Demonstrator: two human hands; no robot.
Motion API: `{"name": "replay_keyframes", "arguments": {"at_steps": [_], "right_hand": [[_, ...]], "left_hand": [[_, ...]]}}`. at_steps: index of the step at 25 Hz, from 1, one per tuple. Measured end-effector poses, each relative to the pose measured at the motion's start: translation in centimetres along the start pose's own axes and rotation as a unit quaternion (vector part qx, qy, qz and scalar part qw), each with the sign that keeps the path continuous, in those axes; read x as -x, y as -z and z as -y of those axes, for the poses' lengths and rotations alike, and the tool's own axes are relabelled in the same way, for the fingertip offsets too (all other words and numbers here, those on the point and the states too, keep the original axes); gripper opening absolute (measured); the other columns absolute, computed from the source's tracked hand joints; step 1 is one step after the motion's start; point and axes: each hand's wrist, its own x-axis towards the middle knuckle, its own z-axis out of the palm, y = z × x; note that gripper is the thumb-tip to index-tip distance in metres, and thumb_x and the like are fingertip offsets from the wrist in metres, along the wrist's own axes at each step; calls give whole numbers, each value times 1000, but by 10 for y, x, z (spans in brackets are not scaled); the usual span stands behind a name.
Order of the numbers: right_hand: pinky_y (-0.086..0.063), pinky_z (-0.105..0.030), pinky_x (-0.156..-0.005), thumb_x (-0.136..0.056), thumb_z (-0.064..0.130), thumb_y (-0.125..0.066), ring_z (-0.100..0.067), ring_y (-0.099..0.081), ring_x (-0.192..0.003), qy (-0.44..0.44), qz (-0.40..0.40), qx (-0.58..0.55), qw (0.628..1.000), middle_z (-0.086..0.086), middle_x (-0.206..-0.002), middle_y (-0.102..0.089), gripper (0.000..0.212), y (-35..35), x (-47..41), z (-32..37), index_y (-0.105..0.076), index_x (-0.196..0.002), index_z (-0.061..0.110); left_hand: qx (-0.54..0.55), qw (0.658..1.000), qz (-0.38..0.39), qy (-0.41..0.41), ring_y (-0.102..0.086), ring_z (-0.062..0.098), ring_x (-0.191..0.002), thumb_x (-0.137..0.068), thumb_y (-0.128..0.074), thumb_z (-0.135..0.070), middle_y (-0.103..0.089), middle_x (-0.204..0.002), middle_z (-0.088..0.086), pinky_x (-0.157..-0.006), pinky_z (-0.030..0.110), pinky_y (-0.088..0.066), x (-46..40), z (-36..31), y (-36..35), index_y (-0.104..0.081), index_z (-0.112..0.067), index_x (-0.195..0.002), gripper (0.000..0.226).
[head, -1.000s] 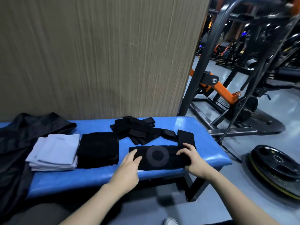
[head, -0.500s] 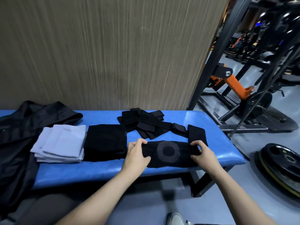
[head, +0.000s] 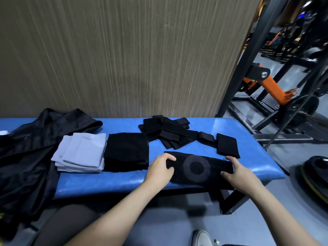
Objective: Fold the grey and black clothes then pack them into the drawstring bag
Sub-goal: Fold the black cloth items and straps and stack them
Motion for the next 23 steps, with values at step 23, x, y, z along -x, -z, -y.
{"name": "replay_keyframes", "arguments": {"at_steps": [23], "right_hand": [[-47,-32,-63,-85,7,-59,-21,-60,-70,40,-31,-103,993,-5,-75,-66,27,11,-4,4,-65,-89,33]], "left_hand": [[-4,1000,-19,-22,-53,5,-94,-94,-58,-19,-51,-125,-14,-81,23,-41,-2,2,2,-55,-35,-125,35]]}}
